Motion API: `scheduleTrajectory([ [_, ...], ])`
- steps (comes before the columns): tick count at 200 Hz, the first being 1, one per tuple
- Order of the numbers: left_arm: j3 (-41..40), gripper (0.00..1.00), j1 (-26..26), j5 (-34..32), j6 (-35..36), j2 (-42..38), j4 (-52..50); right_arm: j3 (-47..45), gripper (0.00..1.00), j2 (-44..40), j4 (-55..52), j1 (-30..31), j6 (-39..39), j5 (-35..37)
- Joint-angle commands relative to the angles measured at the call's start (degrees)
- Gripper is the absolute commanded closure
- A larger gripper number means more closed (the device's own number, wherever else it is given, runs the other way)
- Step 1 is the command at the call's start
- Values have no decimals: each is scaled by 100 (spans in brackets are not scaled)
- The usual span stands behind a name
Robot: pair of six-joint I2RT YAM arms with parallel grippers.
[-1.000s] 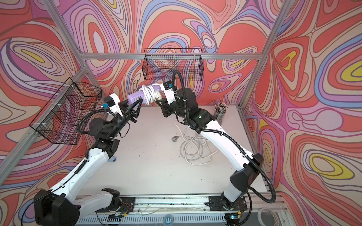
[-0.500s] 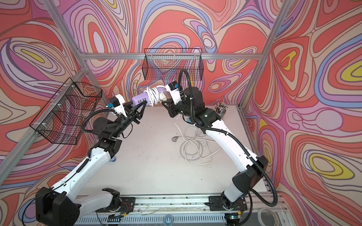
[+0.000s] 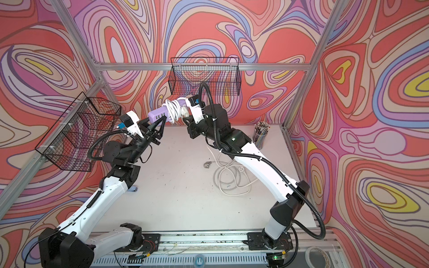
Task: Unwrap the cord wrapped around the power strip
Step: Unwrap the power cord from the power strip.
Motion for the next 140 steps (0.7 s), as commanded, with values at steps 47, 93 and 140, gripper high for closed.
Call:
scheduleTrajectory([
  [47,-14,100,-107,103,131,23,136,-569,100,-730,164,-1055,24,-896],
  [93,-14,100,-105,114,118,36,144,-513,100,-732,301,-1272,253,-1301],
  [140,-14,100,-105,129,101,58,152,49,100,-233,182,-37,-77,-812],
])
